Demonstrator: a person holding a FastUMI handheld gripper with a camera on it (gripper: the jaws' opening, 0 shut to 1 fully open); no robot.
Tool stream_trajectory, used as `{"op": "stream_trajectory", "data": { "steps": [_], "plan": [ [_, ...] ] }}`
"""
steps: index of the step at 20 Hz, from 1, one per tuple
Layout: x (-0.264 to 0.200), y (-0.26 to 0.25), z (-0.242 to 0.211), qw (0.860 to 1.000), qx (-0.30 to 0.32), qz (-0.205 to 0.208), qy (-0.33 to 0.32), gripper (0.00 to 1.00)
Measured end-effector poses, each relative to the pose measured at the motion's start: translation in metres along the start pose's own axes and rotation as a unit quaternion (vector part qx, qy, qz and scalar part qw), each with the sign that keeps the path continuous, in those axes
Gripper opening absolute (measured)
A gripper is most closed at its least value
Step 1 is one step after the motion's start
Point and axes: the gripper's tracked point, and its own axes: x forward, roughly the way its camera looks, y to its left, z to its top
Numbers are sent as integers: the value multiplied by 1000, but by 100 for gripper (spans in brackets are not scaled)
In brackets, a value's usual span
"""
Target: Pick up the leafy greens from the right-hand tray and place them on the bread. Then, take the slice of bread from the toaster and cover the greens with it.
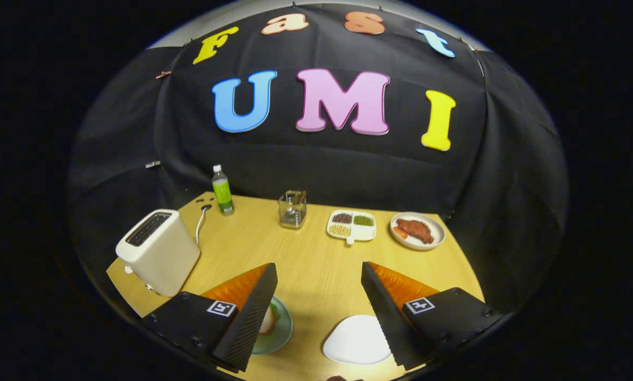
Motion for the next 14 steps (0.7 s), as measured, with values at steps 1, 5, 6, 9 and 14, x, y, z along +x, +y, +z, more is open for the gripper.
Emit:
{"op": "stream_trajectory", "data": {
  "steps": [1, 5, 6, 9, 14],
  "plan": [
    [-10, -8, 18, 1000, -2, -4, -22, 99],
    [-55, -24, 74, 996, -13, -12, -90, 99],
    [-66, -27, 80, 995, -11, -16, -97, 99],
    [-97, -34, 80, 994, 3, -22, -105, 97],
    [-128, -52, 83, 994, 18, -37, -97, 99]
  ]
}}
